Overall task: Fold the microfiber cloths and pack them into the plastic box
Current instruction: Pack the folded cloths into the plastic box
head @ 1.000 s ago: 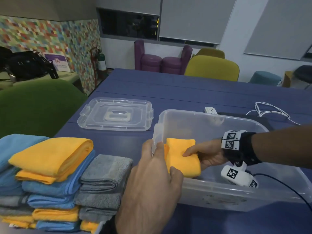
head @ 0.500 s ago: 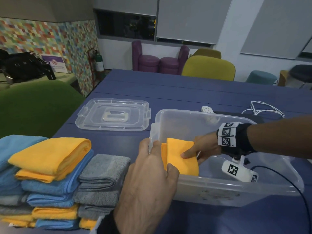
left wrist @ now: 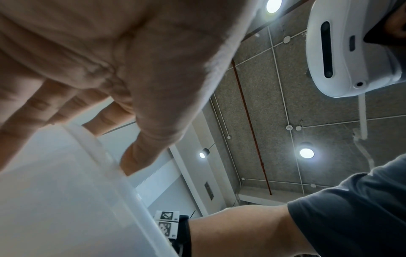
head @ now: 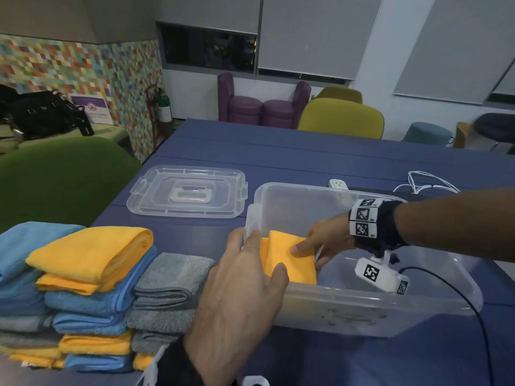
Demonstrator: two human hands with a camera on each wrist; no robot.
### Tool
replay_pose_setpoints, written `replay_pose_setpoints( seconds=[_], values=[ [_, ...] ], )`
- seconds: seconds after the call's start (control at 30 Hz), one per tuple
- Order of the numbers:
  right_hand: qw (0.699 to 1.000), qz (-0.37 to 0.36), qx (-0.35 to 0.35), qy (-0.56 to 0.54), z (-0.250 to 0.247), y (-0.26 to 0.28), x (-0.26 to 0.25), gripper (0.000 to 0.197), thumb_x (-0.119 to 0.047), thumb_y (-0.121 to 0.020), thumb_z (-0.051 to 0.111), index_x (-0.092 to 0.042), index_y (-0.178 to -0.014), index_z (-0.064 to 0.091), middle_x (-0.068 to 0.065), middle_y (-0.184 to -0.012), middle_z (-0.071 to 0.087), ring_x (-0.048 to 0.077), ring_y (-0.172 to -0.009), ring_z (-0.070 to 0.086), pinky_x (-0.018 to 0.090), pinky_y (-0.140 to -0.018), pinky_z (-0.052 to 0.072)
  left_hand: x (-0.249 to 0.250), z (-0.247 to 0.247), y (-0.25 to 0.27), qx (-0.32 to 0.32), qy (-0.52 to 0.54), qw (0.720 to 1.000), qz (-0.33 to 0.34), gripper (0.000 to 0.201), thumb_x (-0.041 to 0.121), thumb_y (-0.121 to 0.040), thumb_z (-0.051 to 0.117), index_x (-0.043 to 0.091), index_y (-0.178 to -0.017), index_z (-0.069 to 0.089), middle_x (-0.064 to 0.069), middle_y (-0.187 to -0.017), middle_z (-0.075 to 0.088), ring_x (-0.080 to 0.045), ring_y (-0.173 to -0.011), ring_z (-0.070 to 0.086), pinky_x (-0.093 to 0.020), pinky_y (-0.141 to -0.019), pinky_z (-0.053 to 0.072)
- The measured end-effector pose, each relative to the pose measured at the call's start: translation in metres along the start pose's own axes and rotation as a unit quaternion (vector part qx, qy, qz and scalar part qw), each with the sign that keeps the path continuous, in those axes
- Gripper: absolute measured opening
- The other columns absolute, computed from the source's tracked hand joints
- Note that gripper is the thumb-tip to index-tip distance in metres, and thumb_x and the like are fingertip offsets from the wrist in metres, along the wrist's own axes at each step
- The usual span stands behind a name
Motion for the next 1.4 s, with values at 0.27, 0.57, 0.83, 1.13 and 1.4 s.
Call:
replay_pose_setpoints(
  seconds=[0.27, 0.57, 0.83, 1.13, 1.4],
  values=[
    [0.959, -0.065, 0.173, 0.217, -0.022, 0.074, -0.051, 0.061, -0.054, -0.092, 0.066, -0.014, -0.136, 0.052, 0.005, -0.13, 0.06, 0.022, -0.113, 0.063, 0.037, -0.095, 0.055, -0.033, -0.045, 0.012, 0.097, -0.028, 0.994, 0.052, 0.078, 0.072, -0.096, 0.041, 0.025, -0.158, 0.032, 0.009, -0.158, 0.038, -0.012, -0.144, 0.035, -0.028, -0.111, 0.032],
    [0.763, -0.318, 0.358, 0.434, 0.05, 0.188, -0.116, 0.048, -0.054, -0.095, 0.055, -0.027, -0.134, 0.057, -0.005, -0.135, 0.056, 0.018, -0.123, 0.054, 0.041, -0.103, 0.044, -0.102, -0.015, 0.033, -0.048, -0.281, 0.958, 0.042, 0.123, 0.072, -0.07, 0.076, 0.018, -0.16, 0.013, -0.006, -0.168, 0.012, -0.027, -0.157, 0.007, -0.038, -0.127, 0.012],
    [0.707, -0.43, 0.359, 0.432, 0.177, 0.204, -0.109, 0.048, -0.043, -0.097, 0.058, -0.02, -0.138, 0.05, -0.001, -0.136, 0.051, 0.021, -0.125, 0.05, 0.039, -0.101, 0.044, -0.13, 0.007, 0.051, -0.021, -0.346, 0.937, 0.054, 0.119, 0.045, -0.049, 0.091, 0.008, -0.15, 0.04, -0.011, -0.148, 0.049, -0.033, -0.135, 0.05, -0.051, -0.112, 0.042],
    [0.775, -0.383, 0.327, 0.382, 0.24, 0.129, -0.081, 0.059, -0.027, -0.095, 0.058, -0.017, -0.149, 0.036, 0.003, -0.142, 0.046, 0.025, -0.126, 0.047, 0.039, -0.096, 0.044, -0.138, 0.011, 0.06, 0.022, -0.322, 0.942, 0.089, 0.088, 0.033, -0.06, 0.093, 0.0, -0.134, 0.057, -0.017, -0.133, 0.063, -0.036, -0.122, 0.062, -0.054, -0.103, 0.051],
    [0.864, -0.329, 0.295, 0.241, 0.248, 0.082, -0.061, 0.073, -0.01, -0.09, 0.054, -0.017, -0.156, 0.023, 0.004, -0.159, 0.03, 0.032, -0.136, 0.046, 0.043, -0.107, 0.041, -0.13, 0.021, 0.065, 0.064, -0.374, 0.921, 0.087, 0.075, 0.022, -0.063, 0.086, 0.003, -0.131, 0.06, -0.016, -0.131, 0.064, -0.035, -0.12, 0.062, -0.053, -0.104, 0.05]
  ],
)
Point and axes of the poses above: each hand's wrist, its own y-axis away from the middle knuckle, its own z-axis out of the palm, x = y × z, the point moved 6 cm from there along -y, towards the middle knuckle
